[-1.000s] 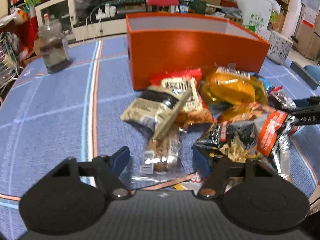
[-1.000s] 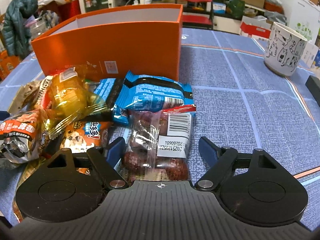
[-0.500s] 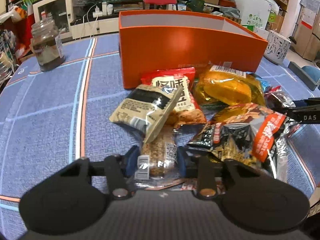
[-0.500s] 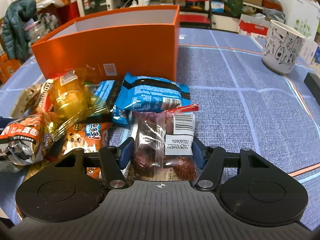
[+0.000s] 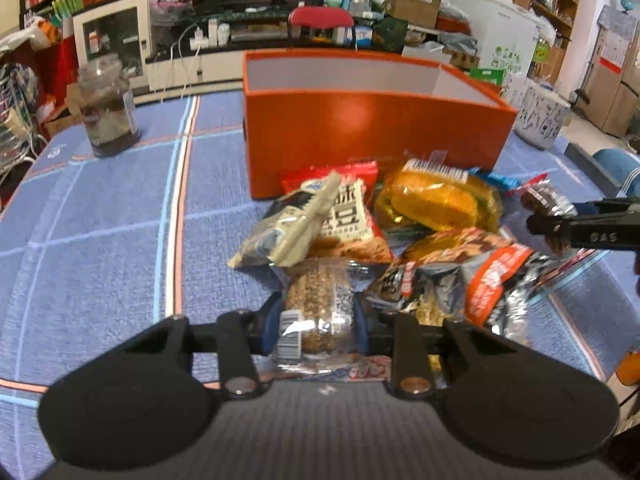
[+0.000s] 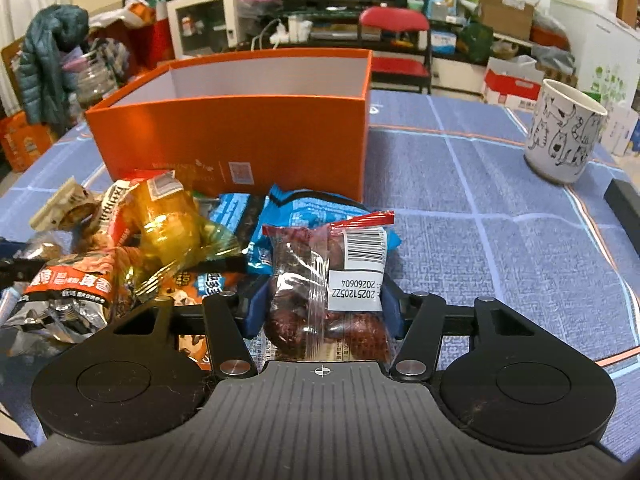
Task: Organize snacks
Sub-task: 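Grasp a clear nut bar packet with the left gripper while the right holds the date bag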
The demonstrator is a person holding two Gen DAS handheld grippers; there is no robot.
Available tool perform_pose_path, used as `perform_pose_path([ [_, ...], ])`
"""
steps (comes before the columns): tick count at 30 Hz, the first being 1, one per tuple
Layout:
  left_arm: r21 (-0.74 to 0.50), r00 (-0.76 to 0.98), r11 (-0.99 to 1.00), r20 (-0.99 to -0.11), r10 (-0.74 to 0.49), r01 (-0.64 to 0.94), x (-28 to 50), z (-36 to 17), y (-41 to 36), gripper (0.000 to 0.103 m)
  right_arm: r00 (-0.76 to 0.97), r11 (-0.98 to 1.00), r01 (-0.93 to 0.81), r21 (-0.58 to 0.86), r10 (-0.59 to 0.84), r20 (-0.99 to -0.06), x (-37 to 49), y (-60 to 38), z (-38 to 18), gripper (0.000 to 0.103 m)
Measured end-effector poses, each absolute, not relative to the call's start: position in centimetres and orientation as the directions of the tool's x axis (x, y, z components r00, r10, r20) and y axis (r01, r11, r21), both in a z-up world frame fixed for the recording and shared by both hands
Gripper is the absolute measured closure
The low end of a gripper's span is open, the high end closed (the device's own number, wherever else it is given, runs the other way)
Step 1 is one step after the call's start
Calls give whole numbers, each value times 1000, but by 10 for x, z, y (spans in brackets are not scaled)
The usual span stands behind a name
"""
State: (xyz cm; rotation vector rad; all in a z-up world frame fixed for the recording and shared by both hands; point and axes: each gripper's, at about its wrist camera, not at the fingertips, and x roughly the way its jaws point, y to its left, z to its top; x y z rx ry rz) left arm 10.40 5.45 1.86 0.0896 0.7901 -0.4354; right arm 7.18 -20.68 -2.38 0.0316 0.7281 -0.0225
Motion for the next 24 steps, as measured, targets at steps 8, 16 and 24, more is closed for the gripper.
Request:
perform_pose_path([
  [8, -78, 648, 910, -677, -349, 408, 100, 34, 54, 76, 757, 999, 24, 23, -3, -653, 71, -205, -17, 60],
  [16, -37, 652, 941, -712, -260, 335, 104, 34, 51, 76, 763, 999, 36, 22, -13, -647, 69, -206, -13, 60],
  [24, -11, 682, 952, -695, -227, 306, 98, 46, 46, 76, 773, 998, 60, 28, -29, -633, 65, -208, -8, 60],
])
